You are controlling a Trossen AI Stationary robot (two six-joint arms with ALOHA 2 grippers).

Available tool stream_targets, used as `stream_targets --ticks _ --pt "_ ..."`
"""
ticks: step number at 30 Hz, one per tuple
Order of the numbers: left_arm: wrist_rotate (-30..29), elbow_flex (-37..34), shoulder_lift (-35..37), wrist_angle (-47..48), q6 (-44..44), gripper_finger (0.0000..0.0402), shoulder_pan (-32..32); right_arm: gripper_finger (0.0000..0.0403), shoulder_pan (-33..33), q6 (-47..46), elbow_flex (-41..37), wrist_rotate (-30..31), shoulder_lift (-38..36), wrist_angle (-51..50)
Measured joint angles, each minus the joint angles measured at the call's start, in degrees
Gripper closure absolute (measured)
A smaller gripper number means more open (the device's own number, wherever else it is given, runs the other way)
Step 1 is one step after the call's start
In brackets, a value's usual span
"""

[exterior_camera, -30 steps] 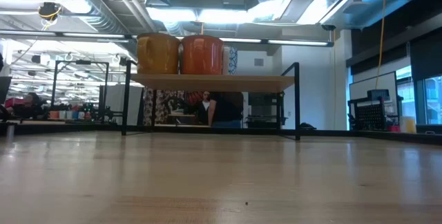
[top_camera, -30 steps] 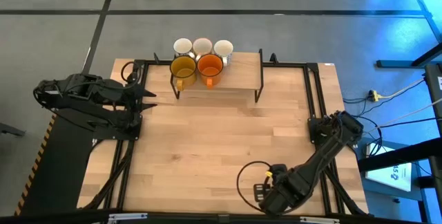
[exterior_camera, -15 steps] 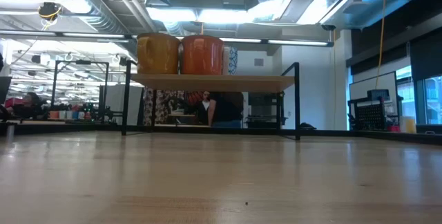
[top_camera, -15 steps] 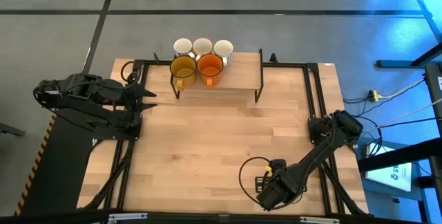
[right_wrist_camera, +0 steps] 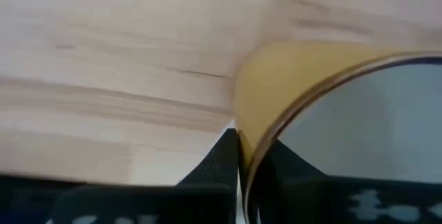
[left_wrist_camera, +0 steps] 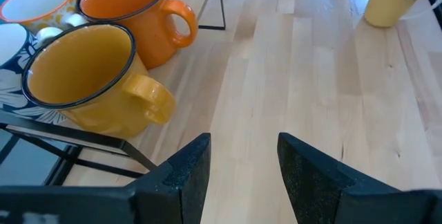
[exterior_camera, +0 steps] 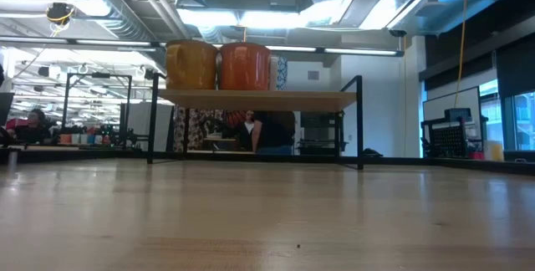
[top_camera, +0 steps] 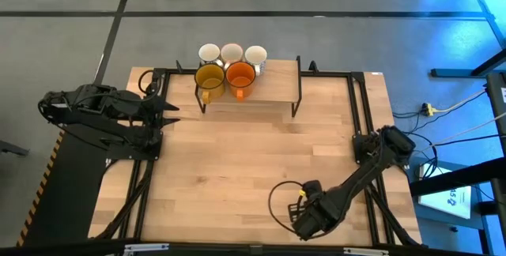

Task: Place coffee mugs
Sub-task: Put the light yellow mug on the shelf

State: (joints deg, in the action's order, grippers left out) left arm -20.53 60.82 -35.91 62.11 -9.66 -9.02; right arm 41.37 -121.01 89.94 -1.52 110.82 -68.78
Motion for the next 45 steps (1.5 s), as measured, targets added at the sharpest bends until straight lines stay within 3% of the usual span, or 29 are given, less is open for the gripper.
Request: stream_targets --ticks 4,10,15,22,30,37,45 --pt "0.0 0.0 -0.01 0.0 1.32 0.0239 -0.02 0.0394 -2.85 10.13 3.84 8.66 0.03 1.54" --pt "0.0 0.0 0.01 0.0 2.86 0.0239 -0.01 0.0395 -8.95 33.94 12.28 22.86 0.02 3.1" --pt "0.0 0.0 0.01 0.0 4.21 0.0239 0.0 0.0396 -15.87 53.95 19.39 27.75 0.01 2.55" --pt "-1.16 0.0 0.0 0.0 5.71 0.0239 0.0 0.0398 -27.0 80.32 28.4 24.62 0.01 2.34" --pt "-4.0 0.02 -0.01 0.0 5.05 0.0239 -0.02 0.0401 -39.98 100.55 35.53 16.27 0.01 -6.53" --pt "-8.6 0.0 -0.01 -0.02 0.71 0.0239 -0.02 0.0401 -49.78 110.43 36.93 11.16 -0.11 -11.76" --pt "-14.03 0.0 -0.01 -0.03 -5.21 0.0239 -0.01 0.0401 -58.35 112.92 36.64 5.34 -0.06 -13.41"
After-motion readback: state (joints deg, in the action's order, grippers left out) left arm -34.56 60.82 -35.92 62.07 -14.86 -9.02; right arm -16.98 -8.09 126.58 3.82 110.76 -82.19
